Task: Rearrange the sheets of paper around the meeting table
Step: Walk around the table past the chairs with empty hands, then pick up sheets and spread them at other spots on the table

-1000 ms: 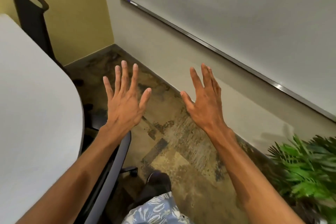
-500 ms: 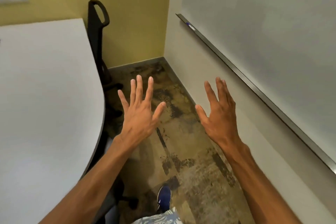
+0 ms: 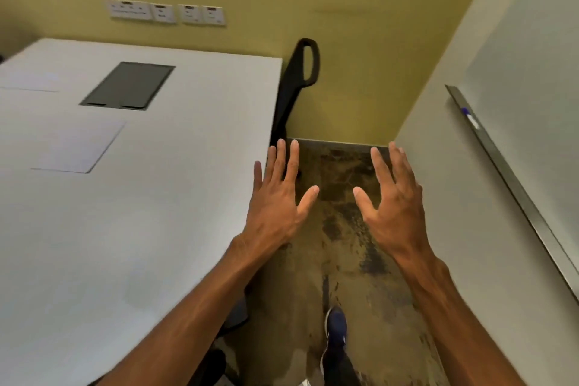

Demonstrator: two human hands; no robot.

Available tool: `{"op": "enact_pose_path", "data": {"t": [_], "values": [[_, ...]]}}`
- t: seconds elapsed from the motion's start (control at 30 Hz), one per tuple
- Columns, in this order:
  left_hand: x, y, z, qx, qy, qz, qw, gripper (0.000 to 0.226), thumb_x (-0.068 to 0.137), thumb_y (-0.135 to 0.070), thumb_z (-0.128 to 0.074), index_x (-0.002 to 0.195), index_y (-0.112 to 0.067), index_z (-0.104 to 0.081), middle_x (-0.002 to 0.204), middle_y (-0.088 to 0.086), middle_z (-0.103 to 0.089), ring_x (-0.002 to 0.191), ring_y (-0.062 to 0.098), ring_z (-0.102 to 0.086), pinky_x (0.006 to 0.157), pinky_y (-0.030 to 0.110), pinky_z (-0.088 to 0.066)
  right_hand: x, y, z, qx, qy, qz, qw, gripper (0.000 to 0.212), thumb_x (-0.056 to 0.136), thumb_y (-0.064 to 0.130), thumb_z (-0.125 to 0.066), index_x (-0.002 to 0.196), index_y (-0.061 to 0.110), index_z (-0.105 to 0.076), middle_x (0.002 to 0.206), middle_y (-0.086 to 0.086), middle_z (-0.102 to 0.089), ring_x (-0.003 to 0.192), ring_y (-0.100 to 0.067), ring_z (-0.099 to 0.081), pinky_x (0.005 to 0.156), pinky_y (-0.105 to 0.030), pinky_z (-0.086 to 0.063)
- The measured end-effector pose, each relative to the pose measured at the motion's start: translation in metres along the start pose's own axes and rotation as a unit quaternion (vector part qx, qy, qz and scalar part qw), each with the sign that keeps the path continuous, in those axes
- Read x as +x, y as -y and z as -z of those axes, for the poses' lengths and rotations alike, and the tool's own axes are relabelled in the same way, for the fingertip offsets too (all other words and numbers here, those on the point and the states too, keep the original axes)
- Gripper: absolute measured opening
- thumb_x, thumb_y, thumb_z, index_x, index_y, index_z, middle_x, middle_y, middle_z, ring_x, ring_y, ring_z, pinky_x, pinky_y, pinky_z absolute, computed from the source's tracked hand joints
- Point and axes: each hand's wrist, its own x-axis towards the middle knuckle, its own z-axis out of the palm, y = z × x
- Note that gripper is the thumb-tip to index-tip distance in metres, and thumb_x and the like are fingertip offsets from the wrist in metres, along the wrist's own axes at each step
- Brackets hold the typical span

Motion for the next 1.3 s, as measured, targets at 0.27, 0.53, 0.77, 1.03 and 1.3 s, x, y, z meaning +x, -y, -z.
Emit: {"op": "enact_pose_path", "data": {"t": [0.27,0.53,0.77,1.03,1.3], "values": [[0.088,0.033,-0.013,0.103,-0.061,0.151,0.981,0.082,0.093,-0.075,-0.009,0.154,-0.032,0.025,0.164,0.000,0.030,0.152,0.020,0.025,0.123,0.054,0.009,0.143,-0.008,-0.054,0.036,0.049,0.143,0.988,0.075,0.097,0.045,-0.056,0.160,0.024,-0.021,0.171,-0.003,0.001,0.157,-0.020,0.005,0.125,-0.049,-0.015],[0.135,0.062,-0.015,0.097,-0.119,0.299,0.942,0.081,0.093,-0.074,-0.008,0.155,-0.032,0.024,0.165,-0.001,0.026,0.152,0.018,0.024,0.123,0.052,0.011,0.249,0.019,-0.108,0.110,0.129,0.253,0.953,0.081,0.095,0.050,-0.058,0.161,0.031,-0.013,0.170,0.001,0.008,0.157,-0.017,0.010,0.126,-0.048,-0.008],[0.157,0.109,-0.009,0.121,-0.155,0.378,0.905,0.079,0.097,-0.069,-0.014,0.157,-0.030,0.020,0.166,0.000,0.024,0.152,0.016,0.025,0.123,0.052,0.012,0.306,0.065,-0.169,0.129,0.185,0.314,0.922,0.075,0.099,0.055,-0.049,0.160,0.034,-0.012,0.170,0.005,0.010,0.156,-0.015,0.012,0.125,-0.047,-0.002],[0.174,0.180,0.010,0.120,-0.193,0.422,0.878,0.078,0.099,-0.065,-0.020,0.159,-0.027,0.014,0.167,0.001,0.020,0.153,0.018,0.021,0.124,0.054,0.008,0.350,0.132,-0.240,0.136,0.216,0.377,0.890,0.075,0.101,0.055,-0.045,0.160,0.035,-0.003,0.170,0.007,0.012,0.155,-0.012,0.016,0.118,-0.037,0.010],[0.174,0.254,0.022,0.072,-0.220,0.449,0.863,0.079,0.102,-0.057,-0.033,0.159,-0.028,0.014,0.166,0.000,0.024,0.152,0.018,0.024,0.124,0.050,0.010,0.380,0.210,-0.300,0.160,0.275,0.439,0.840,0.076,0.102,0.055,-0.042,0.160,0.035,0.002,0.169,0.005,0.015,0.156,-0.016,0.015,0.125,-0.044,-0.005]]}}
